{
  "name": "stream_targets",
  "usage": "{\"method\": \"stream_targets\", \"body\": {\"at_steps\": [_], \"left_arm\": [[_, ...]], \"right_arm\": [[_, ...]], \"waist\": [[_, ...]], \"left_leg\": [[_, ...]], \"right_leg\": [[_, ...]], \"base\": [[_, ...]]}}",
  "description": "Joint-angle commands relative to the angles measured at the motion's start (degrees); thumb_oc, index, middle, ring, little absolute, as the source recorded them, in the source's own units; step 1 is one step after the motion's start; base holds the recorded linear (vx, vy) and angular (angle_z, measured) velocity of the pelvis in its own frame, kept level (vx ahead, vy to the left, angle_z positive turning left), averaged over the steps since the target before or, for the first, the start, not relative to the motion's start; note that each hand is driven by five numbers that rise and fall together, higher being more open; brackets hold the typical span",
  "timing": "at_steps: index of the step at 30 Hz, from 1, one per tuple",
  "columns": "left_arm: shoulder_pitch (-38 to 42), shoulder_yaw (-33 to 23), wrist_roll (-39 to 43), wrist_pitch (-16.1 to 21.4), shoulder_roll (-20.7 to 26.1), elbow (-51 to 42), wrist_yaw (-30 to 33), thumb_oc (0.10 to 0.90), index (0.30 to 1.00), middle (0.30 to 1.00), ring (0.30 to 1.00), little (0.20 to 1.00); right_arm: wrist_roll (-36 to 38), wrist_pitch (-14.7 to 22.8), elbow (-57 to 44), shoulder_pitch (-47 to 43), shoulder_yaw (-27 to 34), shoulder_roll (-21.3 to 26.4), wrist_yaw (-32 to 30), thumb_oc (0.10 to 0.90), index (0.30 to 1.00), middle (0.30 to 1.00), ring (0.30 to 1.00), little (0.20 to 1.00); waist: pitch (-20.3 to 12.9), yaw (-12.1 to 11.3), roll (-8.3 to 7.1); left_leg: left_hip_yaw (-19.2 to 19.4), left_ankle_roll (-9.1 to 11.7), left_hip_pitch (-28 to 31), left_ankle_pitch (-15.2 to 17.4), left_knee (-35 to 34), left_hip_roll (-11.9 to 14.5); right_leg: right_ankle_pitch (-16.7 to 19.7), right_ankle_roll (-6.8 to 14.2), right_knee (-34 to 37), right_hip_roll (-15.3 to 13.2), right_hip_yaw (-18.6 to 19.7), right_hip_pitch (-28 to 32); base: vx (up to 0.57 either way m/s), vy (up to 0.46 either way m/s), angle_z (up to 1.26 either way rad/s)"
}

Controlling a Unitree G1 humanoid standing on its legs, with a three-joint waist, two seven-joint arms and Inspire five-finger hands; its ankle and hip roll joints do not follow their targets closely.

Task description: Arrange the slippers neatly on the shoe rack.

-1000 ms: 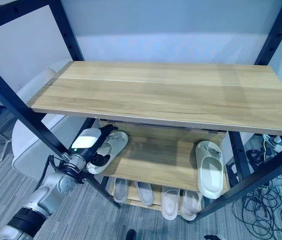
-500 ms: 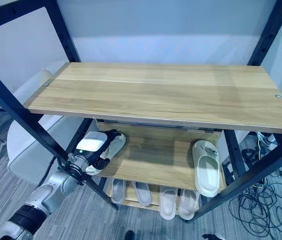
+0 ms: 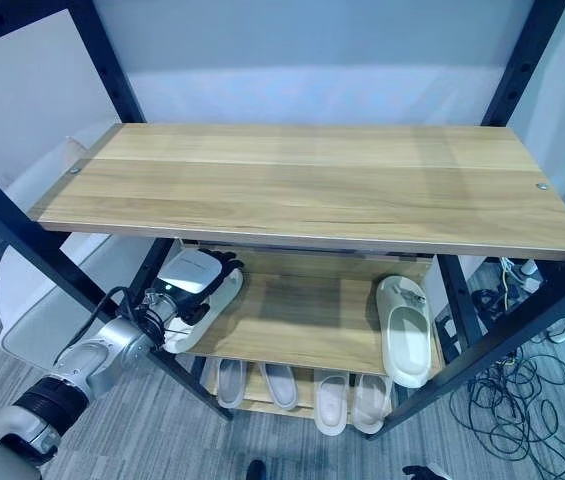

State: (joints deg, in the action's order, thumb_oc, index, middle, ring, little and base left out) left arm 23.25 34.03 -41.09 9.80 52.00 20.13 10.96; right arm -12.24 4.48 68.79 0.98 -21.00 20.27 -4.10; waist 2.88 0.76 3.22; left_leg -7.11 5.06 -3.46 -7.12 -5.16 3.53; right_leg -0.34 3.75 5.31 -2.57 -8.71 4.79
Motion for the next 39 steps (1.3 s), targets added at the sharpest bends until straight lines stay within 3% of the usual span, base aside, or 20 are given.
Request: {"method": "stream_targets", "body": {"at_steps": [1, 8, 12, 26, 27, 28, 29, 39], "left_arm": [[8.88, -3.48, -1.07, -0.61, 2.53, 0.14, 5.26, 0.800, 0.900, 0.900, 0.900, 0.900], [7.43, -4.21, -2.74, -1.30, 1.92, -0.11, 5.88, 0.800, 0.900, 0.900, 0.900, 0.900], [8.43, -3.68, -2.71, -2.32, -1.40, 1.55, 6.24, 0.800, 0.900, 0.900, 0.900, 0.900], [10.41, -3.91, -2.59, -4.17, -4.98, 4.39, 7.89, 0.800, 0.900, 0.900, 0.900, 0.900], [10.45, -3.87, -2.58, -4.16, -5.00, 4.43, 7.91, 0.582, 0.573, 0.573, 0.573, 0.573], [10.50, -3.84, -2.46, -4.24, -5.16, 4.61, 7.82, 0.436, 0.354, 0.354, 0.354, 0.354], [10.75, -3.78, -2.08, -4.33, -5.24, 4.83, 7.71, 0.400, 0.300, 0.300, 0.300, 0.300], [10.16, -4.87, -0.54, -3.96, -5.17, 2.90, 7.88, 0.400, 0.300, 0.300, 0.300, 0.300]], "right_arm": [[-0.38, 1.22, -3.10, -0.78, -1.55, 3.68, -0.82, 0.800, 0.900, 0.900, 0.900, 0.900], [-0.75, 1.63, -4.05, -0.92, -2.45, 2.79, -1.23, 0.800, 0.900, 0.900, 0.900, 0.900], [-1.06, 0.58, -1.12, -2.39, -2.72, 1.37, -1.74, 0.800, 0.900, 0.900, 0.900, 0.900], [-1.04, 0.09, -0.12, -2.83, -2.81, 0.99, -2.53, 0.800, 0.900, 0.900, 0.900, 0.900], [-1.04, 0.09, -0.12, -2.83, -2.79, 1.00, -2.53, 0.800, 0.900, 0.900, 0.900, 0.900], [-1.07, 0.04, -0.06, -2.85, -2.83, 0.94, -2.55, 0.800, 0.900, 0.900, 0.900, 0.900], [-1.10, -0.04, 0.02, -2.89, -2.81, 0.98, -2.61, 0.800, 0.900, 0.900, 0.900, 0.900], [-0.80, -0.16, 0.19, -2.51, -2.51, 0.69, -2.86, 0.800, 0.900, 0.900, 0.900, 0.900]], "waist": [[-0.46, -0.57, -1.53], [-0.23, -0.77, -1.39], [-0.11, -0.56, -0.92], [0.20, -0.01, -0.33], [0.18, -0.04, -0.32], [0.21, 0.01, -0.31], [0.20, 0.06, -0.19], [0.13, 0.17, 0.22]], "left_leg": [[4.03, -2.29, 2.92, 7.23, 0.16, -3.76], [3.98, -2.40, 2.81, 7.30, 0.16, -3.85], [4.06, -2.46, 2.55, 7.29, 0.16, -4.02], [4.74, -2.55, 1.90, 7.36, 0.16, -4.09], [4.75, -2.55, 1.88, 7.36, 0.16, -4.09], [4.75, -2.55, 1.80, 7.35, 0.16, -4.06], [4.84, -2.54, 1.74, 7.34, 0.16, -4.07], [5.00, -2.45, 1.84, 7.46, 0.16, -4.08]], "right_leg": [[-0.19, 4.01, -0.31, -0.82, 4.05, -4.10], [-0.20, 3.91, -0.31, -0.88, 4.14, -4.32], [-0.11, 3.93, -0.31, -0.95, 4.39, -4.79], [0.14, 3.93, -0.31, -1.09, 5.01, -5.86], [0.15, 3.93, -0.31, -1.09, 5.02, -5.89], [0.14, 3.94, -0.31, -1.11, 5.10, -5.97], [0.15, 3.95, -0.31, -1.14, 5.21, -6.09], [-0.02, 3.84, -0.31, -1.06, 5.34, -6.10]], "base": [[0.00, 0.000, 0.00], [0.00, 0.001, 0.00], [0.02, 0.012, 0.00], [0.01, 0.004, -0.02], [0.00, 0.000, 0.00], [0.01, -0.004, -0.03], [0.02, -0.006, -0.04], [0.00, 0.000, 0.00]]}}
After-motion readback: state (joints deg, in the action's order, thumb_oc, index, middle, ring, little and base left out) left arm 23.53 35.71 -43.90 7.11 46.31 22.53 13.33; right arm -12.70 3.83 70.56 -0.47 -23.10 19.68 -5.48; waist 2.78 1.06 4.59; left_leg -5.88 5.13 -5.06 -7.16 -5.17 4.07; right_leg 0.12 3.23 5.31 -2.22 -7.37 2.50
